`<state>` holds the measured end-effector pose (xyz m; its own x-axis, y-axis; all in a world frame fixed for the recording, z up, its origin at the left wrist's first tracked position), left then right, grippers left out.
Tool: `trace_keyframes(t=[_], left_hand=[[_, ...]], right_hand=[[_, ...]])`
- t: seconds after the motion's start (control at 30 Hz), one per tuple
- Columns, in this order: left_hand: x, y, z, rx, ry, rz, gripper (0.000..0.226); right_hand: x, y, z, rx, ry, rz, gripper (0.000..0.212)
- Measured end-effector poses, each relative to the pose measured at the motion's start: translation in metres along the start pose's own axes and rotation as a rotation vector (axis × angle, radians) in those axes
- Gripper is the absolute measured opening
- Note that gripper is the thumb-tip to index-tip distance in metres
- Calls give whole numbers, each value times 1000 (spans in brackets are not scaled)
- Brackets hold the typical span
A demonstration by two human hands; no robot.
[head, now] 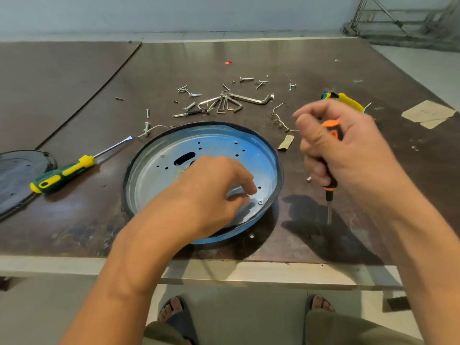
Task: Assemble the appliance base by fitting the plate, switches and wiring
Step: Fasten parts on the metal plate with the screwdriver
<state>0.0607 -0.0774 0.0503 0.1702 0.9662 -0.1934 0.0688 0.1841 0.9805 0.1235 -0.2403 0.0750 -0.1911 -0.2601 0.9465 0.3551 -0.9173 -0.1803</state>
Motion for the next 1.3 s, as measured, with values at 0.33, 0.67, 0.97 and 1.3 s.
trace_keyframes(t=[0.33,0.67,0.97,1.3], left_hand=[[-1,-16,-3,-41,-10,-43,19],[0,-16,-3,-68,-33,-64,21],[-3,-15,-2,-69,-49,-78,20],[-2,-14,-2,-87,-26,-100,18]], right_hand=[[18,-32,2,43,20,644,24],[0,-43,1,151,37,416,25],[4,-60,-7,247,126,267,30],[-2,-70,-11,187,155,340,28]])
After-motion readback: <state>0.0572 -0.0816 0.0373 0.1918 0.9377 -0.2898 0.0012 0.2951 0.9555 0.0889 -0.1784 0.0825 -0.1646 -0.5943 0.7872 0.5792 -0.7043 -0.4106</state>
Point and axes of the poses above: each hand's wrist, its own z-axis towards the middle knuckle, its own y-axis out of the back of the hand, x = y × z, the point moved 8 cm from there along z, towards the middle knuckle, and after that the axes turned 15 degrees about z, right-handed, at the moved point
